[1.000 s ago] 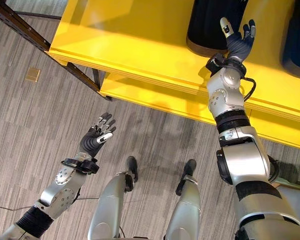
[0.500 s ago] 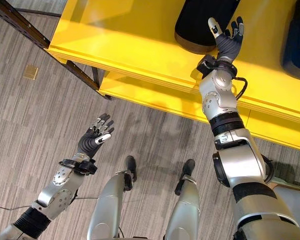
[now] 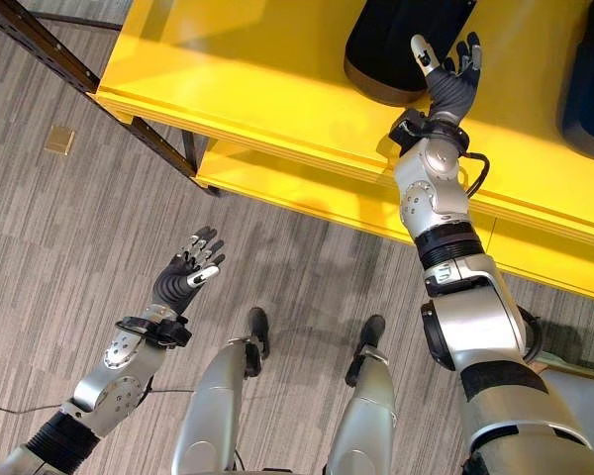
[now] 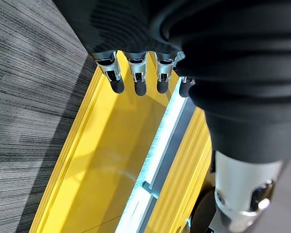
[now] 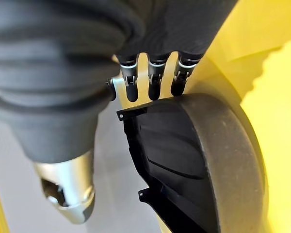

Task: Move parts from the plastic box to the shelf.

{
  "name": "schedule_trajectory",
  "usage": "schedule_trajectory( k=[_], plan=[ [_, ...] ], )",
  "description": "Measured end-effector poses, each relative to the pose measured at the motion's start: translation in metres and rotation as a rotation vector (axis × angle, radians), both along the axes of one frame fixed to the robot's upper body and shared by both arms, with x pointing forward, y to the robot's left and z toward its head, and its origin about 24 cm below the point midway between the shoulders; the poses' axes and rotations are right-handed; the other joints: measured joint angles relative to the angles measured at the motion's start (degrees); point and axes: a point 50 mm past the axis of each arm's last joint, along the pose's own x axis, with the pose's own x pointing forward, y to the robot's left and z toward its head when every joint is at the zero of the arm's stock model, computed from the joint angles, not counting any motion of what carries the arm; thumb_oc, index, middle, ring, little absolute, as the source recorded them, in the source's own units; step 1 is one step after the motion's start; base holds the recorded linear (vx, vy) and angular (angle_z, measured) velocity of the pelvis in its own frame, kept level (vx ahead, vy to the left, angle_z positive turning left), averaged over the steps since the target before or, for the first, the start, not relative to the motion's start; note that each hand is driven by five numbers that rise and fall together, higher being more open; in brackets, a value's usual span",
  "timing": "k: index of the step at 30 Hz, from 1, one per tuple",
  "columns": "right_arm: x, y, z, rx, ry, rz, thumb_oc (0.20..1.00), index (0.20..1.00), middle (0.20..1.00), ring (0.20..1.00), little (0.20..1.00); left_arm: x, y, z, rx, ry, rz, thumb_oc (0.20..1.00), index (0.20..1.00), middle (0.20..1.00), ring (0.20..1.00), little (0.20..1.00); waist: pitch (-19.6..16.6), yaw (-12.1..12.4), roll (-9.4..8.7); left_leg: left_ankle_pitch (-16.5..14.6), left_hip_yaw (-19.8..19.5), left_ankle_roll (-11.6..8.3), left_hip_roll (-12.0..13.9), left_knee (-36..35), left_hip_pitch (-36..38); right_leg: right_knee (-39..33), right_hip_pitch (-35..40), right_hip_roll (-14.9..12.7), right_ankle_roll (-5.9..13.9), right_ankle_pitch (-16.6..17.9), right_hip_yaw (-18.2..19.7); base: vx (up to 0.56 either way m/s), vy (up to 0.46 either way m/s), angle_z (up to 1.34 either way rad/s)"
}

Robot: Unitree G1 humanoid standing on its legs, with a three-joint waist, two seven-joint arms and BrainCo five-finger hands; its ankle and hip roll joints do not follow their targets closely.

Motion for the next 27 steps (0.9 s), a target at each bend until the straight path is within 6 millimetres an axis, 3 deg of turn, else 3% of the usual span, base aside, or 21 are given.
schedule_trajectory(
  k=[6,9,19,24,27],
  plan=[
    [-0.009,-0.012,-0.008,-0.003,-0.010,-0.075,1.000,1.000,1.000,1.000,1.000,0.000,0.000,0.001,-0.001,-0.001,0.009,1.000,1.000,1.000,1.000,1.000,0.46,-0.40,-0.81,-0.18,-0.05,-0.08,0.10,0.21,-0.14,0.03,-0.06,0.05,0.02,-0.07,-0.02,0.00,0.000,0.00],
    [-0.016,-0.016,-0.024,-0.043,0.004,-0.097,1.000,1.000,1.000,1.000,1.000,0.001,0.003,0.002,0.000,-0.001,0.032,1.000,1.000,1.000,1.000,1.000,0.51,-1.05,-0.91,-0.54,-0.04,0.13,0.24,0.82,-0.62,0.00,-0.28,0.12,0.04,-0.04,-0.03,0.00,0.000,0.00],
    [-0.069,-0.023,-0.083,-0.115,-0.002,-0.085,1.000,1.000,1.000,1.000,1.000,0.006,0.006,0.022,0.023,-0.102,0.055,1.000,1.000,1.000,1.000,1.000,0.96,-2.65,-1.32,-0.60,0.15,0.22,0.70,0.66,0.58,1.56,-0.27,0.39,-0.31,-0.88,0.56,0.00,-0.007,-0.01],
    [-0.089,-0.014,-0.102,-0.126,-0.004,0.006,1.000,1.000,1.000,1.000,1.000,0.003,0.006,0.052,0.008,-0.244,0.046,1.000,1.000,1.000,1.000,1.000,1.05,-3.33,-1.38,-1.00,0.17,0.03,1.26,0.52,1.93,2.95,0.20,0.62,-0.17,-2.24,0.91,-0.02,-0.022,-0.03],
    [-0.115,-0.004,-0.115,-0.179,-0.016,0.125,1.000,1.000,1.000,1.000,1.000,-0.004,0.006,0.079,0.015,-0.393,0.036,1.000,1.000,1.000,1.000,1.000,1.07,-3.33,-1.62,-0.59,0.14,-0.95,1.33,0.17,3.01,4.46,0.40,0.60,-0.45,-2.92,1.28,-0.02,-0.036,0.00]
  ],
)
